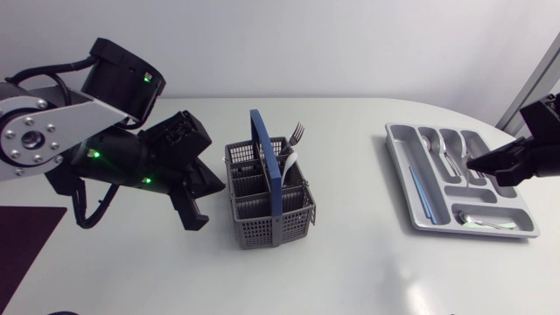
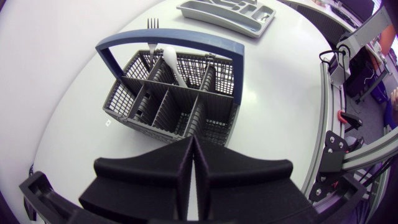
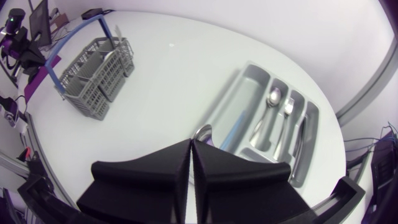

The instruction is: Sort the cutlery from the basket into the organizer compartments.

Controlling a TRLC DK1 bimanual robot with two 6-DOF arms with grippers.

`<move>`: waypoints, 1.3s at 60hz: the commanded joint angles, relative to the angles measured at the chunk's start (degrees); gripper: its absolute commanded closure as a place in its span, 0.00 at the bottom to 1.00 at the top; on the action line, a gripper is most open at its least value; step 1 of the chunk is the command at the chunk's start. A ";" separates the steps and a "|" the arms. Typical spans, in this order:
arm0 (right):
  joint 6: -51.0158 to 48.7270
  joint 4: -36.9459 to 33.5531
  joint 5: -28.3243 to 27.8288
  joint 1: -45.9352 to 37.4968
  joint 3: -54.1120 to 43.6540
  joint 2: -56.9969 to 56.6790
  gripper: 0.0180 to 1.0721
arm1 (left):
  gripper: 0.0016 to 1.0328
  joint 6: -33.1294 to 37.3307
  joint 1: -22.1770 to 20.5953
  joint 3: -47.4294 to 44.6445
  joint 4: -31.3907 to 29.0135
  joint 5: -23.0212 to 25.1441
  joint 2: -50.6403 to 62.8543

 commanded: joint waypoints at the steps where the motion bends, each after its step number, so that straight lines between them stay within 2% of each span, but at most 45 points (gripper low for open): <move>1: -3.94 1.64 1.38 -4.34 -1.68 2.34 0.95 | 0.97 -0.96 -0.83 1.23 -0.59 -0.94 0.45; 17: -10.97 7.27 4.72 -14.80 -2.91 12.53 0.95 | 0.97 -1.40 -1.27 2.11 -0.76 -2.61 1.68; 29: -12.81 14.12 7.44 -16.65 -5.99 17.01 0.95 | 0.97 -1.49 -0.83 2.11 -0.76 -3.05 1.77; 46: -13.43 20.36 10.69 -16.65 -10.21 19.65 0.94 | 0.97 -1.58 -0.30 2.11 -0.76 -3.40 2.12; 48: -13.34 20.36 10.78 -16.65 -10.21 19.83 0.91 | 0.97 -1.66 -0.30 2.11 -0.76 -3.40 2.21; 52: -13.25 20.71 11.13 -16.56 -10.39 19.74 0.79 | 0.97 -1.66 0.05 1.93 -0.76 -3.40 2.21; 58: -13.08 20.80 11.22 -16.30 -10.65 19.30 0.73 | 0.97 -1.66 0.75 1.84 -0.76 -3.40 2.21; 64: -12.73 20.80 11.31 -16.03 -10.82 18.16 0.50 | 0.97 -1.58 2.34 1.93 -0.41 -3.40 2.39; 66: -12.73 20.54 11.31 -15.94 -11.00 17.45 0.45 | 0.97 -1.49 2.95 1.93 -0.32 -3.40 2.48; 69: -12.37 20.01 11.22 -15.68 -11.53 14.99 0.42 | 0.97 -1.49 3.83 1.93 0.03 -3.40 2.83; 78: -9.12 15.00 10.43 -10.23 -12.32 5.59 0.40 | 0.97 -1.66 5.33 2.19 0.47 -3.31 3.79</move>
